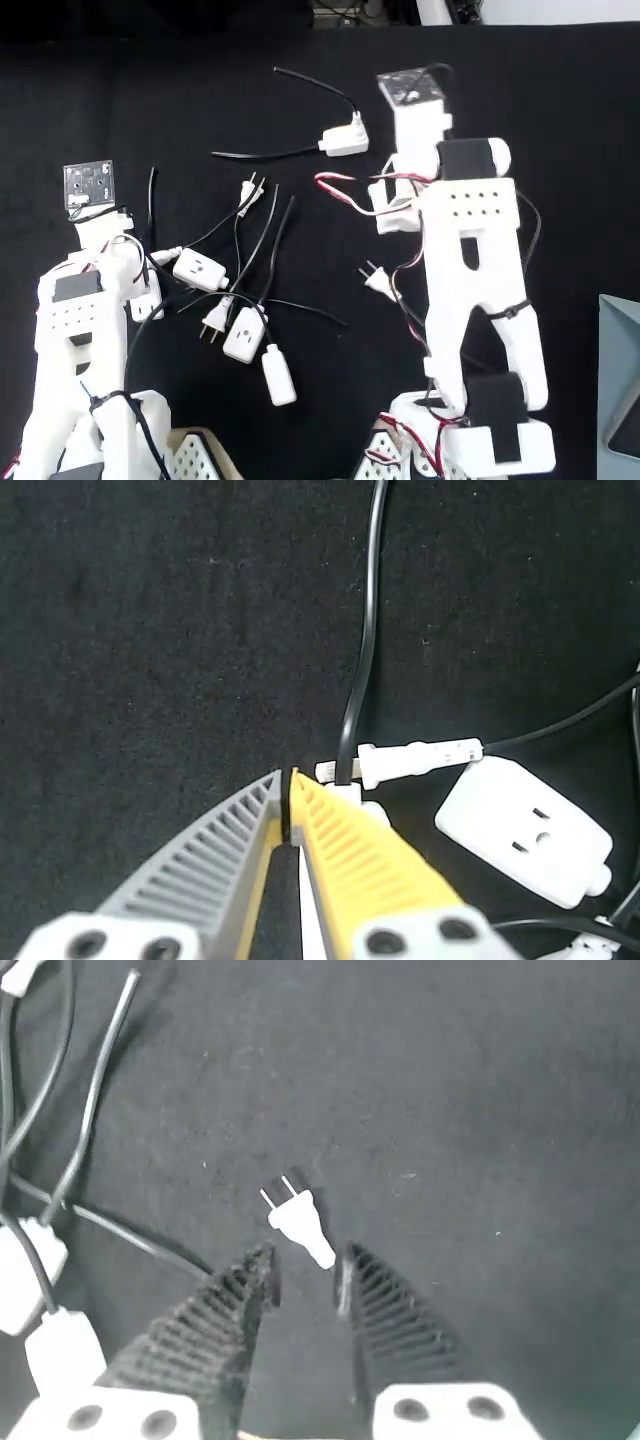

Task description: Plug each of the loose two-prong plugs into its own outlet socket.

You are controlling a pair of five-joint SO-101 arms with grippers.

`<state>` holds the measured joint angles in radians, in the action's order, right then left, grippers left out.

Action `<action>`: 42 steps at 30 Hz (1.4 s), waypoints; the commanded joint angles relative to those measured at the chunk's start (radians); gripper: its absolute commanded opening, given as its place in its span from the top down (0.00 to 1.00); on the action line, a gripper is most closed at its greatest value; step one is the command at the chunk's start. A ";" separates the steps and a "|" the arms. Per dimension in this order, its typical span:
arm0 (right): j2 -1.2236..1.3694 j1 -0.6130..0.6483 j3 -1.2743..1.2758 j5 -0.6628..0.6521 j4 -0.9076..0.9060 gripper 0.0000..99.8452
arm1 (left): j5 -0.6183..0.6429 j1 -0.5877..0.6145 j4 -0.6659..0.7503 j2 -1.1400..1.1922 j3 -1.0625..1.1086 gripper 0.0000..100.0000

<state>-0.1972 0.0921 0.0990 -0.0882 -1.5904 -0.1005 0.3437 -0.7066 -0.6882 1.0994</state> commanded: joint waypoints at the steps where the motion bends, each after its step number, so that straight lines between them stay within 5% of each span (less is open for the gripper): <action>1: 0.004 -0.008 0.056 0.115 0.002 0.91 | 0.005 0.005 0.021 -0.021 -0.007 0.97; 10: 0.002 -0.012 0.232 0.321 0.044 0.91 | 0.005 0.007 0.021 -0.023 -0.007 0.97; 22: 0.005 -0.014 0.512 0.516 0.364 0.91 | 0.005 0.007 0.021 -0.023 -0.007 0.97; 30: 0.005 -0.012 0.564 0.634 0.408 0.69 | 0.003 0.007 0.021 -0.023 -0.007 0.97; 42: 0.038 -0.012 0.561 0.770 0.485 0.69 | 0.003 0.005 0.021 -0.021 -0.007 0.97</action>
<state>-0.1849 0.0921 0.6697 0.6329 -1.1377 -0.1005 0.3437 -0.7066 -0.6882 1.0994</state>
